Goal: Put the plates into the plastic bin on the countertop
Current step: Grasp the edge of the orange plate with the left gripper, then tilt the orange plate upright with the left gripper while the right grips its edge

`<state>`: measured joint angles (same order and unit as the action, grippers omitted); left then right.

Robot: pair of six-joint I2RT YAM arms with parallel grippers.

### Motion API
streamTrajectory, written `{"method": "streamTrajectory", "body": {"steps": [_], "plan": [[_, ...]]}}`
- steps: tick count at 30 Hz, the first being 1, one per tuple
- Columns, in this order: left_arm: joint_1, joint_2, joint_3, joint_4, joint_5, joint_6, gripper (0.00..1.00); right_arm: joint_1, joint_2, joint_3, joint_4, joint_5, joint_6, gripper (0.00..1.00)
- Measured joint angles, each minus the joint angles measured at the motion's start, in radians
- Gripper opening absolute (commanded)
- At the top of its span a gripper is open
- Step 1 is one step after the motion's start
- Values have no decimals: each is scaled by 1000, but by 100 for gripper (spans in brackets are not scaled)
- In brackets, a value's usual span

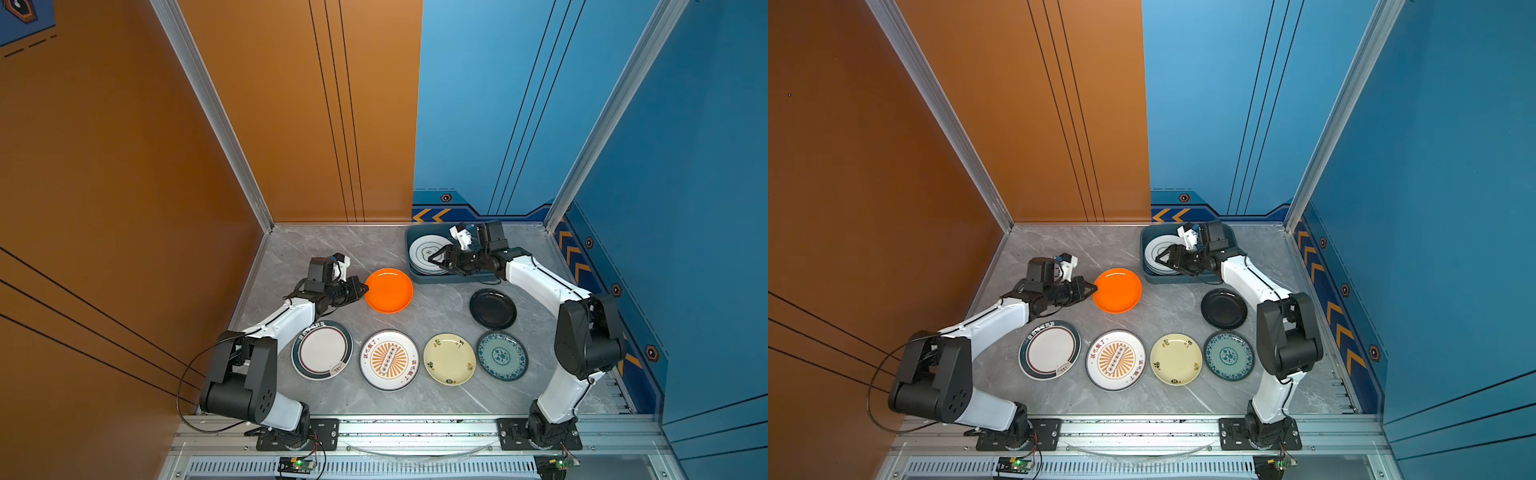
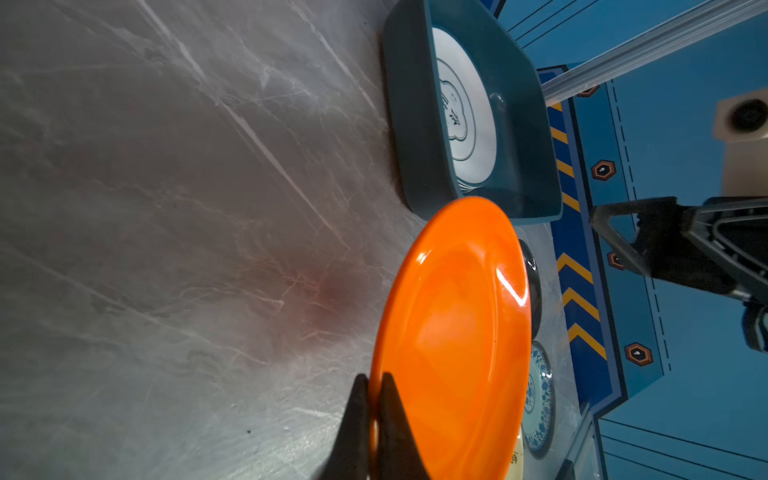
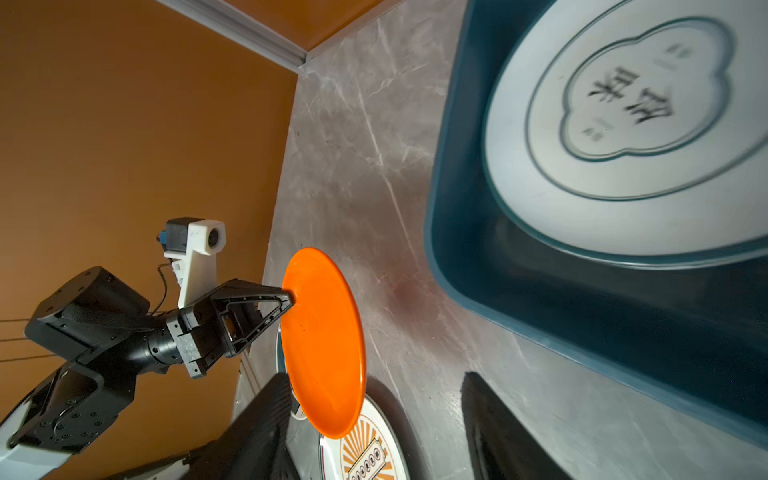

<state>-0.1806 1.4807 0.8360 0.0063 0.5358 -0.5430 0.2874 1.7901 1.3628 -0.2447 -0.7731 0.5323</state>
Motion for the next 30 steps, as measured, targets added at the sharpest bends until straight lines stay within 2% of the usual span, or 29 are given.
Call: {"method": "streamTrajectory", "body": {"steps": [8,13,18,24,27,30], "plan": [[-48,10,146,-36,1,-4,0,67,38,21,3,-47,0,66],[-79,70,258,-44,1,-3,0,68,38,19,15,-84,3,59],[-104,135,316,-54,2,-3,0,68,38,1,48,-118,18,35],[-124,167,354,-72,1,-3,0,55,38,-21,60,-121,40,16],[-126,169,357,-84,0,6,11,42,36,-21,74,-148,57,7],[-133,169,359,-87,-2,15,24,37,34,-26,81,-146,60,3]]}}
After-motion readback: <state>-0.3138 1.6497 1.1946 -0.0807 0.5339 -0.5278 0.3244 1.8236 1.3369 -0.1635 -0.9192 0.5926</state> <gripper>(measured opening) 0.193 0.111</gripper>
